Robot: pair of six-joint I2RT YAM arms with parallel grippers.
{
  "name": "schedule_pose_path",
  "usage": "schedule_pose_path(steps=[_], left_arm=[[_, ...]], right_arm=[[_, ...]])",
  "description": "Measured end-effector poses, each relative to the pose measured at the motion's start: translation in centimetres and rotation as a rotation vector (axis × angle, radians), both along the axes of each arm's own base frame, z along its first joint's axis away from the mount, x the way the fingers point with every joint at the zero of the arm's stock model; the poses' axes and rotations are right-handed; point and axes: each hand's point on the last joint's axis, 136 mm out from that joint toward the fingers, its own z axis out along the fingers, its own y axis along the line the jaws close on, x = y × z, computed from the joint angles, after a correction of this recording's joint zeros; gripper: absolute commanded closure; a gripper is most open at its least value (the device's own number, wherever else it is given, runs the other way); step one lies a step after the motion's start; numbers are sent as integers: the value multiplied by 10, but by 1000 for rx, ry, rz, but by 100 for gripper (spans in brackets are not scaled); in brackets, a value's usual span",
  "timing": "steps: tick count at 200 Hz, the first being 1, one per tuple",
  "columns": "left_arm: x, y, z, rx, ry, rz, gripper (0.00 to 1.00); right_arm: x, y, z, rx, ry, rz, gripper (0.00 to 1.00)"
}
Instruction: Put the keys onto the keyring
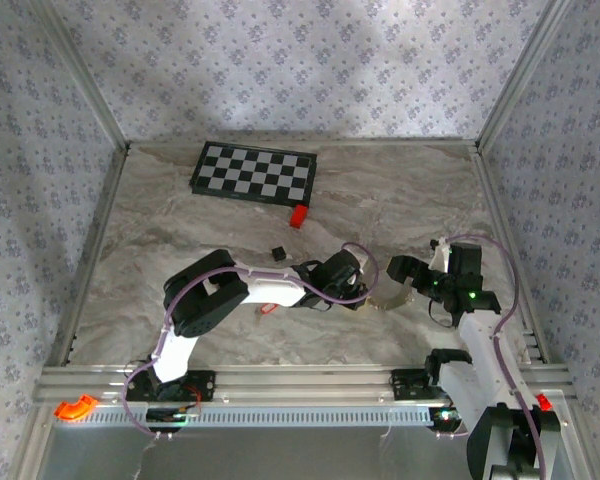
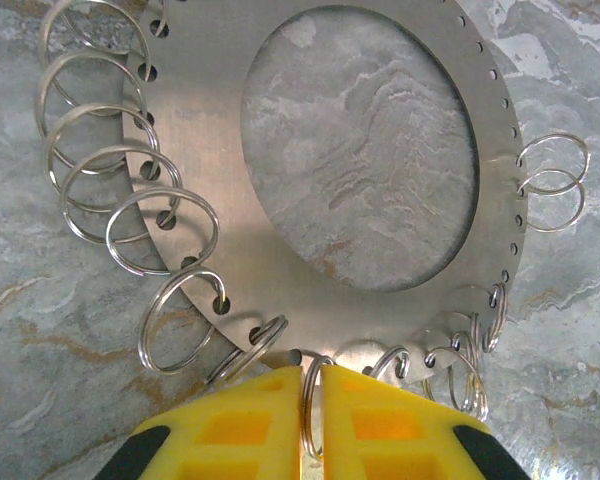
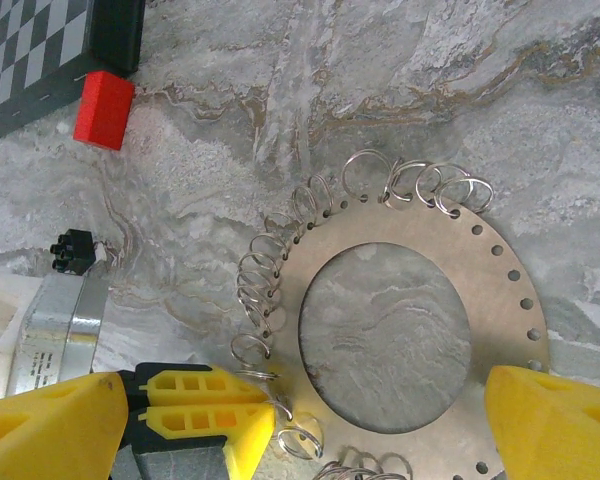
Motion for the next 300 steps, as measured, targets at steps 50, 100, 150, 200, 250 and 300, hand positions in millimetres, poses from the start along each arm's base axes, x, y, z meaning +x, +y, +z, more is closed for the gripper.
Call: schedule_pose_path(steps=[50,100,150,200,250,300], left_arm=[[-6,-3,6,-10,-9,-21,97],[-19,19,41,-19,-68,-73,100],[-37,52,105,-84,-248,-192,100],[-60,89,176,-177,-457,-314,100],[-81,126,246,-285,-682,-385,100],[-104,149,269,-308,-817,-505,100]], right_arm=[[-2,0,-2,0,1,0,6],[-3,3,6,12,-35,13,9],[-14,33,40,55,-167,127,18],[-34,89,102,83,-369,368,26],[-62,134,146,151,-564,600,38],[-113,167,188,227,-800,874,45]])
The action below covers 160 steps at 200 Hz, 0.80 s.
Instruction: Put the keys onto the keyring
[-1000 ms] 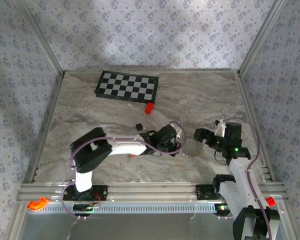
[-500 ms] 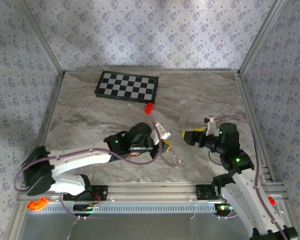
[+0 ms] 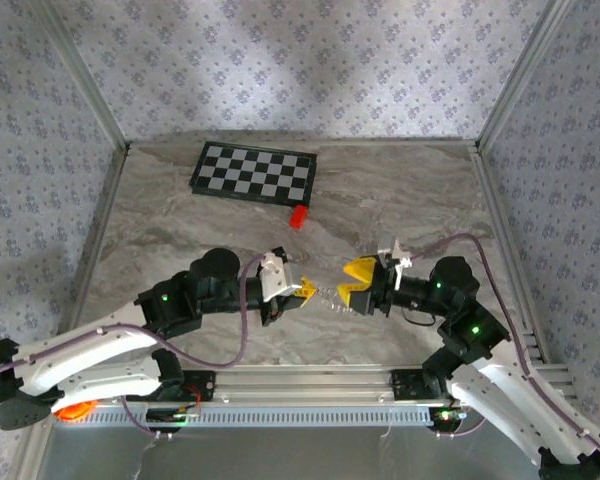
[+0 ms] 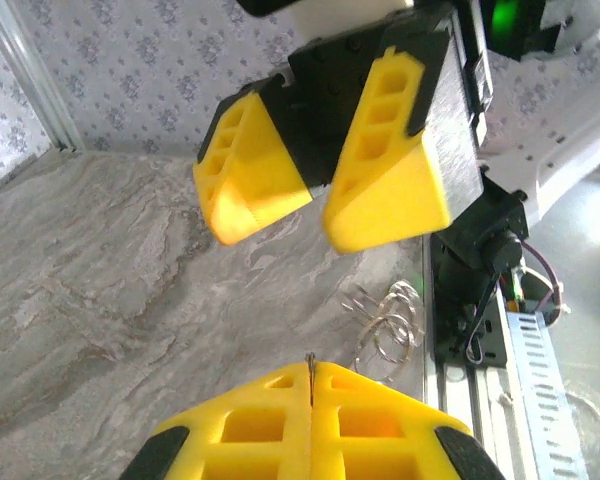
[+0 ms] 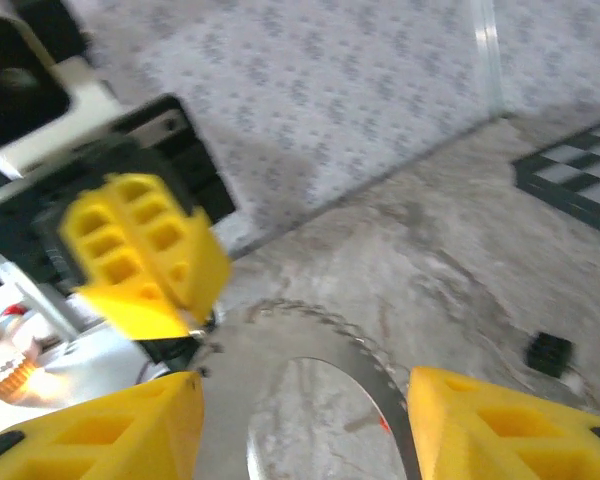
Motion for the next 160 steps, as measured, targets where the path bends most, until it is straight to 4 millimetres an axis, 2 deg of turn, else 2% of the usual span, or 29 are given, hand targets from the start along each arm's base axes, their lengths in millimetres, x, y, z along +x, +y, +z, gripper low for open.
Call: schedule_pose_path(steps=[16,35,48,104,160], left_arm=[[-4,3,-1,20,-28,-23,100],[-8,4,2,31,-49,-51,100],[-11,4,10,19,-65,-71,100],[-24,7,27,-31,-85,-133,100],[-21,0,49,-150,-83,-120,100]], right_arm=[[-12,6,8,0,-62,63,51],[-24,13,17,-7,-122,125,66],[-29,18,22,-10,-156,158,71],[-44,28,28,-26,-251,227,71],[-54,33,27,-34,-310,255,75]])
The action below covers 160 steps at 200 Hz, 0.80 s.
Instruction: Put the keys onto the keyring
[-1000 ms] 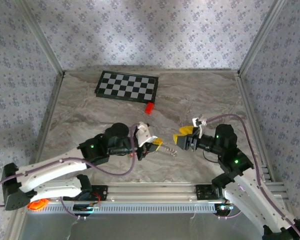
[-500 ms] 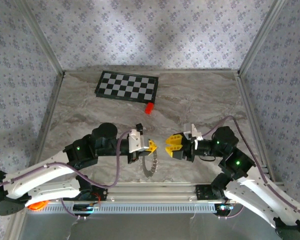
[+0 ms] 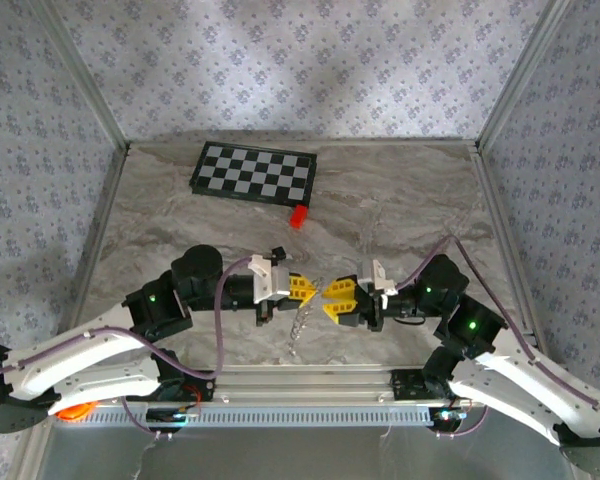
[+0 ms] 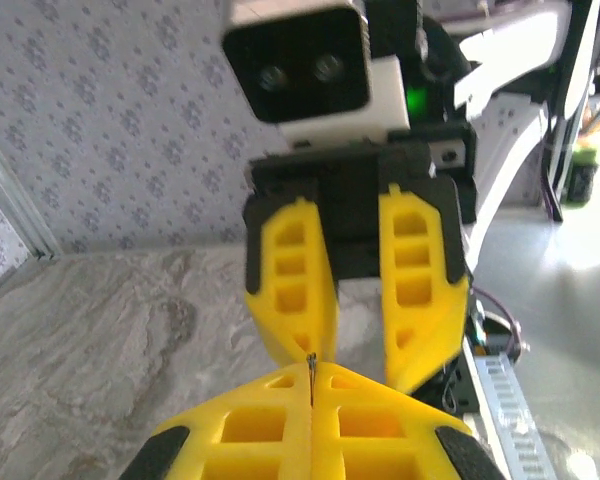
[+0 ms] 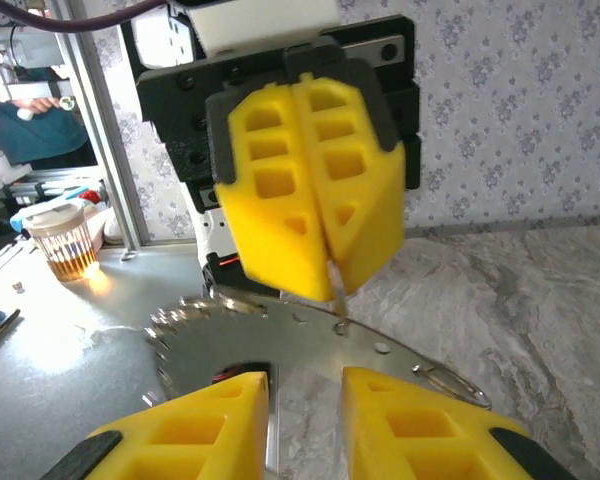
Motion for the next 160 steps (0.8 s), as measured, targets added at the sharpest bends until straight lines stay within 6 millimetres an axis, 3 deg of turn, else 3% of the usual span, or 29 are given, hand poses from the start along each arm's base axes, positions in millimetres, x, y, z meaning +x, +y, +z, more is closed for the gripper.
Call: schedule_pose_path(steps=[67,121,160], left_arm=[[1,-3,0,-52,32,3,100],[-2,-4,3,-68,35,-15,100],[-5,-4,2,-68,43,-34,100]], right_arm=[[0,0,3,9,-47,-35,77],[6,-5,15,49,-85,-96,68],[7,-9,26,86,-109,-118,67]])
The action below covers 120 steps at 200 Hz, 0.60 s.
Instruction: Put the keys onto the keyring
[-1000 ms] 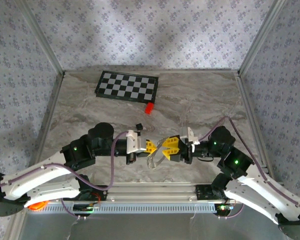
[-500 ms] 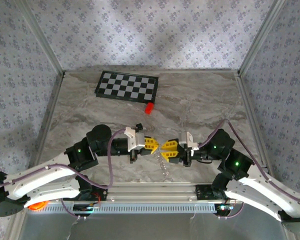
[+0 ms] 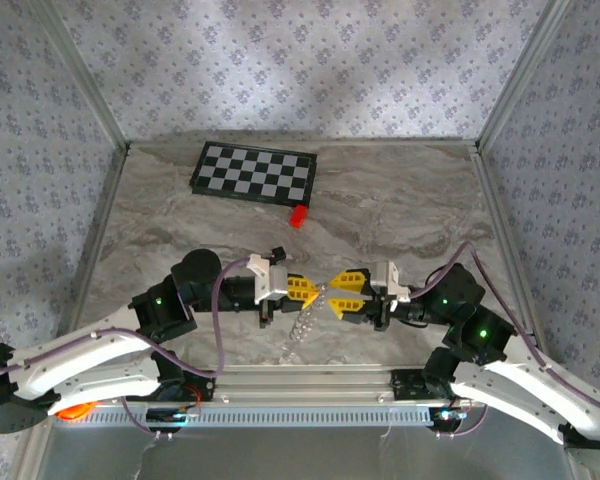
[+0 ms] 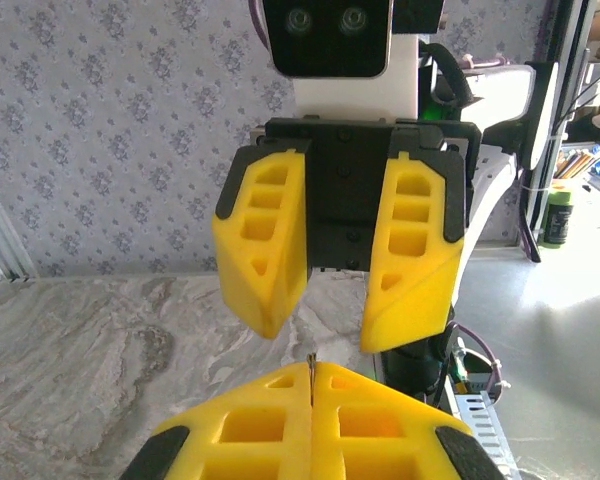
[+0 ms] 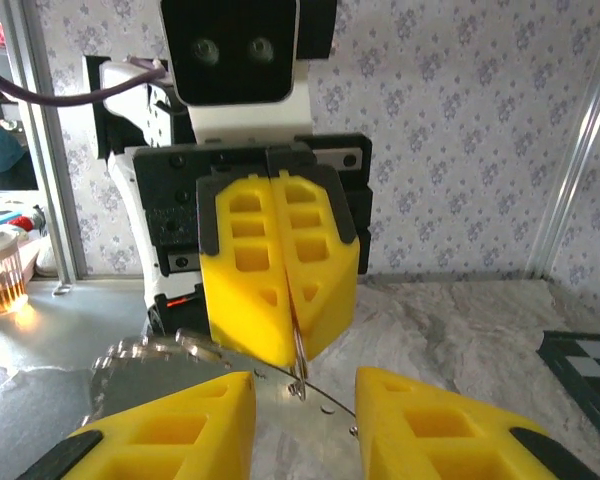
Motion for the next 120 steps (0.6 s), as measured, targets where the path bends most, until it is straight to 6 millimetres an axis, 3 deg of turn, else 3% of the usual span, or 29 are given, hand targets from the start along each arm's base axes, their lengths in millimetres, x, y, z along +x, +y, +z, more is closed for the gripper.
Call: schedule_pose_path(steps=[70,120], left_arm=[[0,-1,-3,4,2,-3,100],[2,-5,-9,21,11,-2,100]], right_arm=[[5,7,-8,-28,21,1,70],[6,9,-12,-39,32,4,77]])
